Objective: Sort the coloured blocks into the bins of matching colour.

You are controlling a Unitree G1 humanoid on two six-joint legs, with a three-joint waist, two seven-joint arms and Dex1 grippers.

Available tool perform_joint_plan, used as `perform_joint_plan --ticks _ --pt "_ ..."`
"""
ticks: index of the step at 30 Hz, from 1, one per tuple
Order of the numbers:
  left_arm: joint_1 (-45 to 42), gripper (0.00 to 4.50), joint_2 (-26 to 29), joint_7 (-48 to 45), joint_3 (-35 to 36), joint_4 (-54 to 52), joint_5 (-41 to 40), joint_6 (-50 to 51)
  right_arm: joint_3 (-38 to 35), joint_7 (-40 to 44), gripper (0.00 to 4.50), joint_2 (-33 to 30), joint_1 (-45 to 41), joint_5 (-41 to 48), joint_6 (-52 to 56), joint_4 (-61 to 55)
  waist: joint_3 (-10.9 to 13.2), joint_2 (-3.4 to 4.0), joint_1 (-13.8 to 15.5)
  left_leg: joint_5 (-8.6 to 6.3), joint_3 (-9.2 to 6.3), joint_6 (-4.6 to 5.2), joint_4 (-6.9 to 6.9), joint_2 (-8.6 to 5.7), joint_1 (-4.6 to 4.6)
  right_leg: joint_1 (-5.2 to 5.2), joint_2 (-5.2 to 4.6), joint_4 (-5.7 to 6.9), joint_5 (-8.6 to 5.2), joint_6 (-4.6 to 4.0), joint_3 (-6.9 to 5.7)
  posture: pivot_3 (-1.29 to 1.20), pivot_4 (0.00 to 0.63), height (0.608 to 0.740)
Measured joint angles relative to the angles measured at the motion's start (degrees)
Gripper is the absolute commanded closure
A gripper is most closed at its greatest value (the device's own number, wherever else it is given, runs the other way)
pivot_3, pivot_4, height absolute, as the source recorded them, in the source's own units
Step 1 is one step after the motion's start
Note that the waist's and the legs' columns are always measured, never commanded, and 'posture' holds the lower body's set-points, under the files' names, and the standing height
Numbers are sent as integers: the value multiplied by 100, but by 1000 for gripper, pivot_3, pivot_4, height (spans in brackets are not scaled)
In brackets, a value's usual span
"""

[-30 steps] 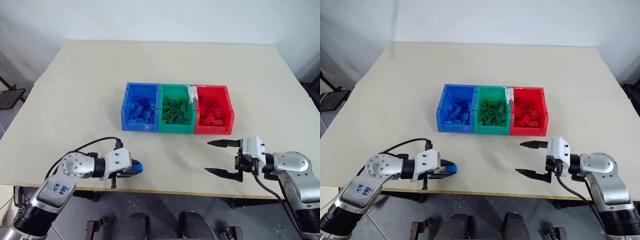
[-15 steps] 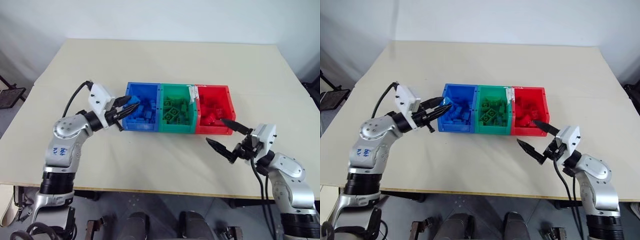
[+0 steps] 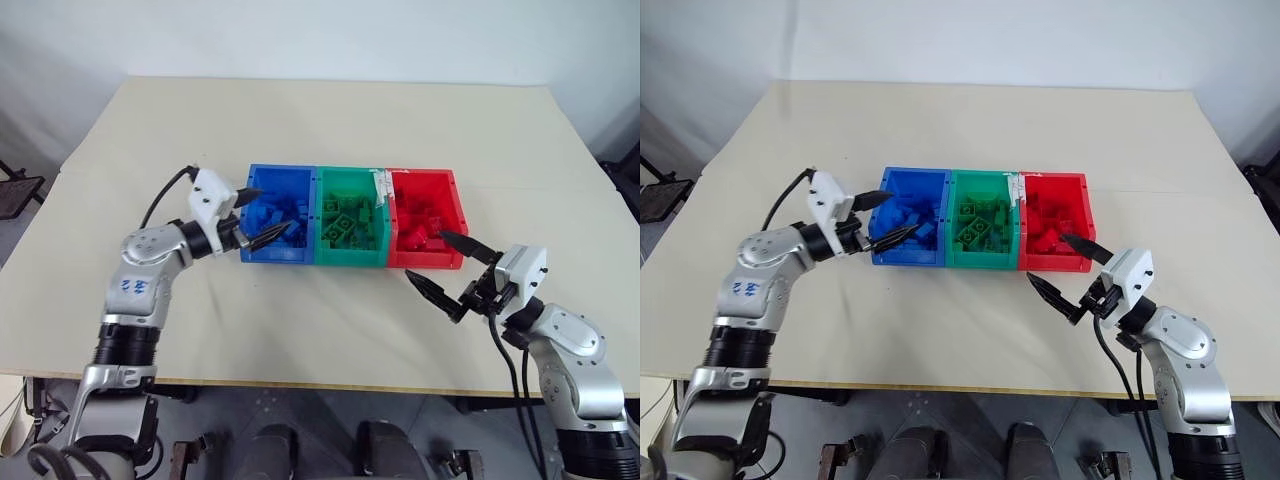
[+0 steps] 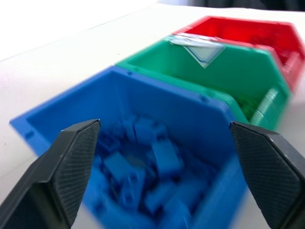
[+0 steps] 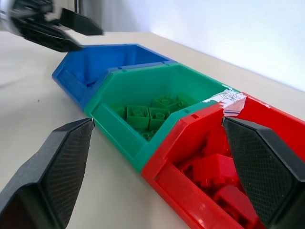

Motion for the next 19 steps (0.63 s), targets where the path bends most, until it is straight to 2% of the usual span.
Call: perform_joint_plan --ticks 6,8,13,19 --pt "1855 53 606 -348 989 -975 -442 -48 69 621 0 -464 -60 -55 -90 541 1 1 -32 -2 2 -2 -9 10 4 4 -6 -26 0 -1 6 0 150 740" --pt "2349 53 645 -379 1278 -1254 -513 -44 83 913 0 -663 -81 -62 -147 766 1 1 10 -3 -8 -1 -8 5 4 10 -50 -36 -2 -4 11 0 150 740" --pt "3267 53 678 -317 1610 -1706 -506 -73 321 1832 0 -1043 -353 -132 -331 1302 1 2 38 -3 -9 2 -14 -9 10 17 -70 -38 -3 -6 10 0 150 740" --pt "3189 53 704 -236 1495 -1766 -399 -143 588 2479 0 -1063 -893 -290 -640 2038 2 3 43 -2 -6 2 -18 -12 12 13 -69 -37 -3 -6 -7 0 150 740"
